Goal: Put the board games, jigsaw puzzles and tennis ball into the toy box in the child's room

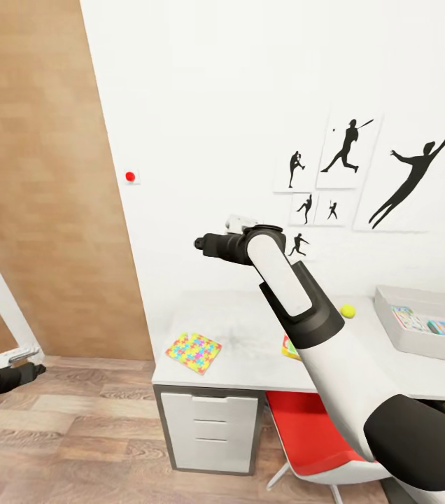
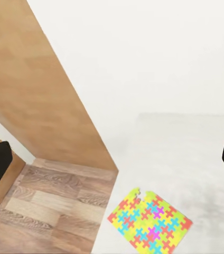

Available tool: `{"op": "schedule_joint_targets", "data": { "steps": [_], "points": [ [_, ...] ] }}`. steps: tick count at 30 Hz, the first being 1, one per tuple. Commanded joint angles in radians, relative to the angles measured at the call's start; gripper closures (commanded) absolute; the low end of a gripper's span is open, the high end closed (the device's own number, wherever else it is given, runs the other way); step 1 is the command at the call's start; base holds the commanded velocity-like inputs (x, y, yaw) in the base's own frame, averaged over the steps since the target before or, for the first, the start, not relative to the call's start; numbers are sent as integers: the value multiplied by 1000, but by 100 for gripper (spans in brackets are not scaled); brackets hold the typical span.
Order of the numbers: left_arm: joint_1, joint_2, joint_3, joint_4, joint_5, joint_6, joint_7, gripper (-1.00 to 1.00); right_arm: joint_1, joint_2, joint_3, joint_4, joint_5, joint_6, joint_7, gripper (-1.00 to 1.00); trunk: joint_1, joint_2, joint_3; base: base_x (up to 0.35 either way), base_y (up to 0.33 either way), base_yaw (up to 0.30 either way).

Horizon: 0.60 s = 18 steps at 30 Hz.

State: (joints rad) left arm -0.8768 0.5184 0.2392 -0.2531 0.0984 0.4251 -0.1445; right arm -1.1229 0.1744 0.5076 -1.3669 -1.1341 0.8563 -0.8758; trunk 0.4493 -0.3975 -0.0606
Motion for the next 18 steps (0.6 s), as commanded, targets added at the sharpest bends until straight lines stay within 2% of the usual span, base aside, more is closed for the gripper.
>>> {"op": "schedule_joint_targets", "data": {
  "steps": [1,5,7,12,18],
  "points": [
    [-1,-11,1,7,5,7,1,-100,-1,0,0,0,-9,2,-17,-100,1,-2,-2,0,0,24],
    [-1,-35,-2,19,-1,9,0,-100,0,0,-1,1,-11,4,-34,-100,1,-2,-2,0,0,12],
    [-1,-47,-17,22,-2,10,0,-100,2,0,-1,0,-11,4,-46,-100,1,-2,-2,0,0,3],
    [4,-55,-58,24,-3,7,0,-100,18,0,-1,-1,-9,4,-78,-100,1,-2,-2,0,0,1],
    [11,-58,-81,24,-3,5,1,-100,24,0,-1,3,-11,8,-100,-100,1,-2,-2,0,0,0]
  ]
}}
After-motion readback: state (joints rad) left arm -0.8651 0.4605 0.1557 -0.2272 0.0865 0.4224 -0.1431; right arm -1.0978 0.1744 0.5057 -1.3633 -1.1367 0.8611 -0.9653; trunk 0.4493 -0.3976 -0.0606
